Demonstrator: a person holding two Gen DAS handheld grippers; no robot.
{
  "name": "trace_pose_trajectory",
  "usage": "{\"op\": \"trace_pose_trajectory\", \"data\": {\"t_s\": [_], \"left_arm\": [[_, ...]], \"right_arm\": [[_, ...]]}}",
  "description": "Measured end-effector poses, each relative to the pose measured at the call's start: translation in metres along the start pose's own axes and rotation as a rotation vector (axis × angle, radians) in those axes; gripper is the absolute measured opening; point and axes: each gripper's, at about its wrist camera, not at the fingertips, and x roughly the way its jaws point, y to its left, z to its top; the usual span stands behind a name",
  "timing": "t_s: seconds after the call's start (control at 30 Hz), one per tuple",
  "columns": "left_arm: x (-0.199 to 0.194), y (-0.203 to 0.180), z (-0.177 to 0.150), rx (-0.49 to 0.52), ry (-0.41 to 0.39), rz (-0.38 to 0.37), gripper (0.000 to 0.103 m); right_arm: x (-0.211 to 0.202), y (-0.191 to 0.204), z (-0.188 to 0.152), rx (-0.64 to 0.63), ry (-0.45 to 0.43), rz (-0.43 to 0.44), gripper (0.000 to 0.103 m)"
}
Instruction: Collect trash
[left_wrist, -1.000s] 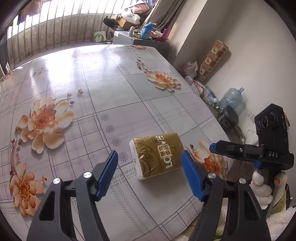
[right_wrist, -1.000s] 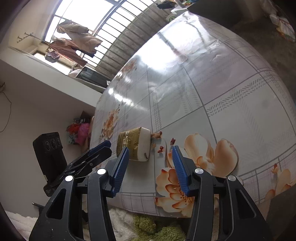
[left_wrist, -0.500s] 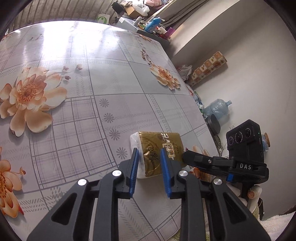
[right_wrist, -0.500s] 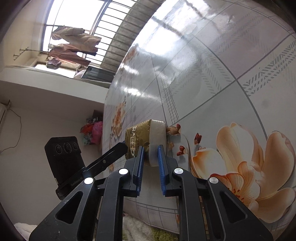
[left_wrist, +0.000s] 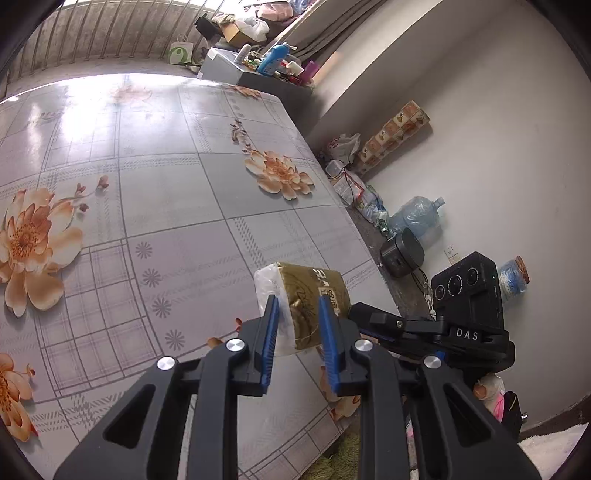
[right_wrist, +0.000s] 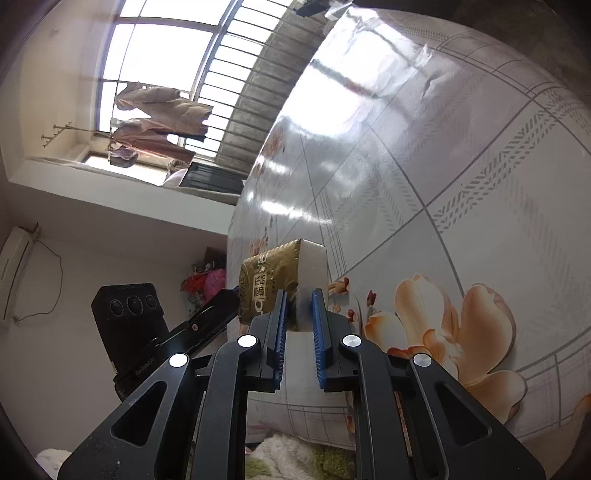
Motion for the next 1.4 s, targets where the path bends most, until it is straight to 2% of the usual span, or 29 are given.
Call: {"op": "trace_pose_trajectory", "data": {"t_s": [0.13,0.3,0.53,0.63,0.77,0.87,0.9,0.93,0.97,1.03,1.07,1.13,1.3,1.4], "left_arm": [[0.023,-0.04,0.024,0.098,0.02,-0.03,0.021],[0.075,-0.102,0.049,0.228,0.073,-0.099,0.021],[0.176,-0.202,0.07,0.415,0.207,-0.22,0.021],[0.225,-0.246,0.074,0.472,0.277,-0.288,0.021],[0.299,-0.296,0.075,0.514,0.358,-0.338,0.021],[0.357,-0.314,0.071,0.516,0.409,-0.325,0.023],[0.372,-0.315,0.069,0.523,0.417,-0.299,0.026],[0.385,-0.314,0.067,0.527,0.424,-0.259,0.036],[0.394,-0.31,0.066,0.52,0.431,-0.221,0.038],[0.397,-0.301,0.068,0.475,0.436,-0.206,0.038],[0.392,-0.295,0.07,0.459,0.432,-0.212,0.041],[0.374,-0.286,0.075,0.473,0.4,-0.206,0.047],[0.306,-0.267,0.089,0.538,0.284,-0.165,0.052],[0.251,-0.257,0.092,0.555,0.186,-0.154,0.064]], "right_arm": [[-0.039,-0.015,0.005,0.048,-0.092,0.036,0.012],[-0.098,-0.047,0.006,0.128,-0.239,0.049,0.012],[-0.18,-0.102,0.0,0.261,-0.465,0.006,0.012],[-0.206,-0.127,0.002,0.326,-0.539,-0.034,0.012],[-0.233,-0.17,0.008,0.423,-0.638,-0.061,0.012],[-0.244,-0.218,0.018,0.508,-0.684,-0.11,0.014],[-0.25,-0.245,0.021,0.56,-0.695,-0.147,0.017],[-0.253,-0.267,0.022,0.599,-0.703,-0.19,0.025],[-0.253,-0.282,0.021,0.628,-0.704,-0.232,0.03],[-0.258,-0.319,0.011,0.712,-0.685,-0.391,0.03],[-0.256,-0.328,0.004,0.742,-0.682,-0.416,0.03],[-0.254,-0.336,-0.011,0.777,-0.692,-0.389,0.03],[-0.249,-0.303,-0.026,0.711,-0.696,-0.436,0.031],[-0.248,-0.258,-0.026,0.607,-0.702,-0.488,0.034]]}}
